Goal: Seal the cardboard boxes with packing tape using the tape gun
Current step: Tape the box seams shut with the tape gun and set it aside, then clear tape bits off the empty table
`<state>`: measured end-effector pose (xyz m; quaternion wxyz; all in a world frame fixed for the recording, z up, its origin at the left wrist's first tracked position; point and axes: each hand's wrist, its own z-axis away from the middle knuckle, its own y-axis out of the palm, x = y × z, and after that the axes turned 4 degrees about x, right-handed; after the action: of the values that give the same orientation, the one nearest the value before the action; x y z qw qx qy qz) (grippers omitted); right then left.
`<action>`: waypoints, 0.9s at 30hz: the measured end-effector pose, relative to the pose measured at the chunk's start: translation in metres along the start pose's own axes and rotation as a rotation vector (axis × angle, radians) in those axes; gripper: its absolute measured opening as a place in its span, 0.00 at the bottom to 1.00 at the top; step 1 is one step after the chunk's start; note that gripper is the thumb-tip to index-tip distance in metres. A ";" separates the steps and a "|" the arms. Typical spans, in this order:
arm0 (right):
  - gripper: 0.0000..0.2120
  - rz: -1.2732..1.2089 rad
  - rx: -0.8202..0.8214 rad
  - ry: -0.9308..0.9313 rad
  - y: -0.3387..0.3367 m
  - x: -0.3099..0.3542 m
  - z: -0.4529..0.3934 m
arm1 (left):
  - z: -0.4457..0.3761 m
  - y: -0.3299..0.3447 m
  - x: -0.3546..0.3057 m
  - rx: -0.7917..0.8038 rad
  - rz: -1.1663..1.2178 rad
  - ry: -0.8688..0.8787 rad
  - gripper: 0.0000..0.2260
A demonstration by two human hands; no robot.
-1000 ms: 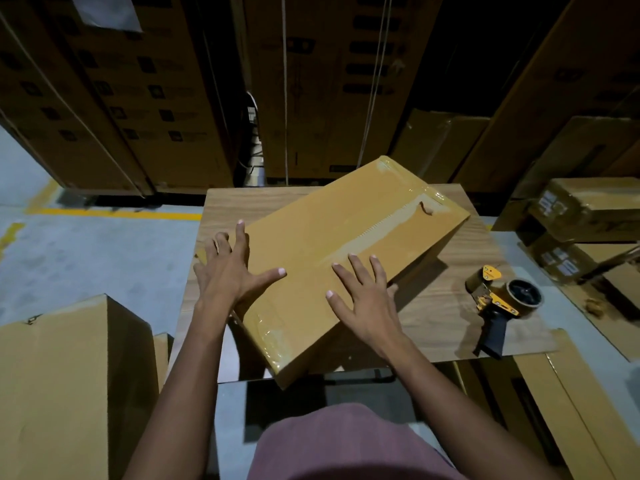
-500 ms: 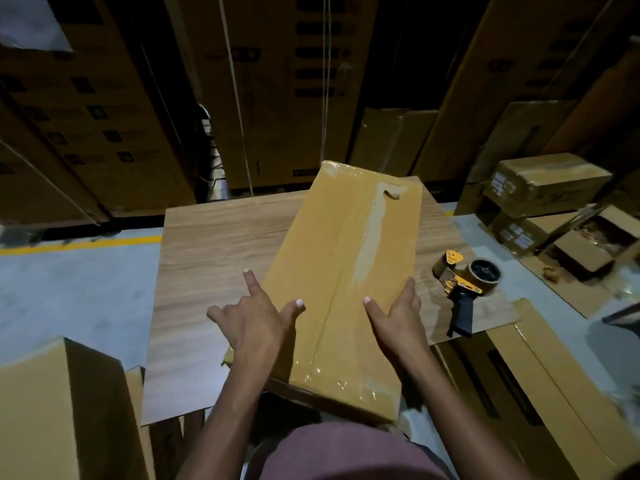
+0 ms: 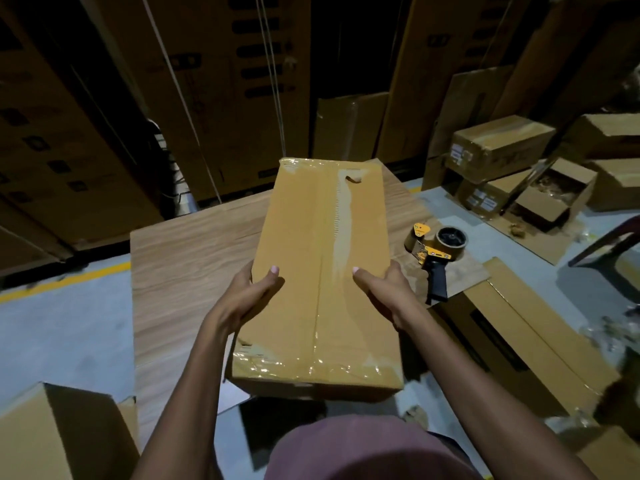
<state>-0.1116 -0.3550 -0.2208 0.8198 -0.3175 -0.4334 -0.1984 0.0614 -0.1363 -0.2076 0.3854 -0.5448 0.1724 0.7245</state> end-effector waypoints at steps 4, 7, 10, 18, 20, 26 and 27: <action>0.41 0.036 -0.058 -0.064 -0.031 0.016 0.003 | 0.017 0.025 0.000 -0.032 0.056 0.057 0.22; 0.43 0.055 -0.095 -0.132 -0.063 0.025 0.011 | 0.026 0.049 -0.012 -0.069 0.083 0.117 0.23; 0.38 0.070 -0.134 -0.178 -0.098 0.024 0.019 | 0.034 0.083 -0.038 -0.087 0.086 0.195 0.21; 0.34 0.059 -0.310 -0.165 -0.219 -0.009 0.040 | 0.029 0.186 -0.110 0.045 0.018 0.344 0.20; 0.34 0.049 -0.341 -0.142 -0.252 -0.018 0.043 | 0.024 0.215 -0.125 0.091 -0.002 0.375 0.19; 0.34 0.049 -0.487 -0.064 -0.339 -0.053 0.042 | -0.003 0.305 -0.160 0.246 -0.069 0.435 0.31; 0.34 0.050 -0.512 -0.055 -0.352 -0.059 0.040 | -0.009 0.318 -0.166 0.265 -0.083 0.437 0.32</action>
<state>-0.3782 -0.5778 -0.1308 0.7052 -0.5308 -0.3832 -0.2724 -0.1520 -0.4087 -0.1119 0.4365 -0.6398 0.3223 0.5443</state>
